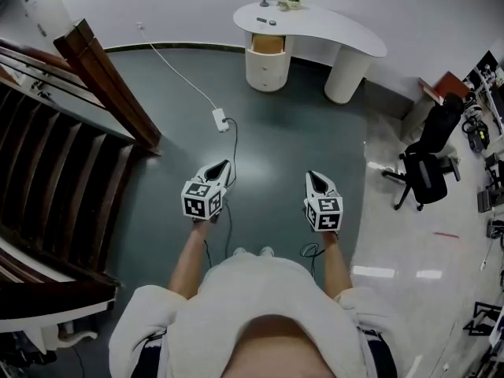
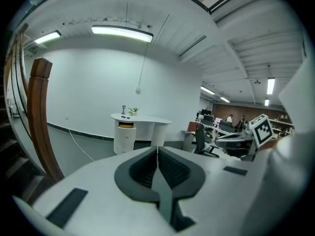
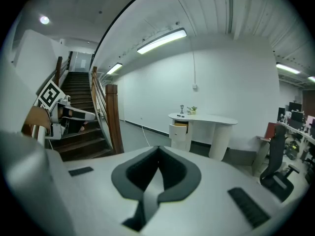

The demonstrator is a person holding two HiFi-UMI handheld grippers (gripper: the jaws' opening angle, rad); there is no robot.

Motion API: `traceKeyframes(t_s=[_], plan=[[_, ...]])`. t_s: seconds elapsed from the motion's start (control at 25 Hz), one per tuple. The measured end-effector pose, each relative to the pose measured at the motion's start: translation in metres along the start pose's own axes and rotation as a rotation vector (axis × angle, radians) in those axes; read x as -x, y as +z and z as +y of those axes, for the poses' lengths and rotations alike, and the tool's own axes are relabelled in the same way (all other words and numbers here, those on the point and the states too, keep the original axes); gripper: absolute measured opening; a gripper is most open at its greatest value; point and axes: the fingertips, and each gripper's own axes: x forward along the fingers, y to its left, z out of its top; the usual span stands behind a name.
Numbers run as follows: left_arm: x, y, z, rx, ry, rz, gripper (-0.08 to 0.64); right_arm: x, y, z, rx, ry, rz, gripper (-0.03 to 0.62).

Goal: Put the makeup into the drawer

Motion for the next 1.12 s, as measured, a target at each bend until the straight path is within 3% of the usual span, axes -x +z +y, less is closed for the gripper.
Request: traceKeyframes(t_s=[0.04,0.08,0.12,0.32,0.64,1.12], plan=[[-0.001,0.001,-0.003,0.0,-0.001,-0.002,0.015,0.0,0.0,0.001,-0.003,0.018,-0.009,-0.004],[-0.002,0.002,-0.006,0.001,-0.002,-0.004,0.016,0.0,0.001,0.003,-0.005,0.045,-0.018,0.145],[-0.003,0.002,-0.009,0.002,-0.002,-0.006,0.015,0.0,0.001,0.005,-0.008,0.069,-0.027,0.338],[-0.012,-0.003,-0.025,0.013,0.001,0.002,0.015,0.008,-0.006,-0.004,-0.014,0.084,-0.029,0.342],[-0.027,-0.012,-0.046,0.02,0.013,0.027,0.016,0.012,-0.021,-0.031,-0.01,0.08,-0.011,0.293],[-0.096,-0.003,-0.002,0.036,0.018,0.036,0.015,-0.068,-0.008,-0.061,0.005,0.088,0.009,0.276]])
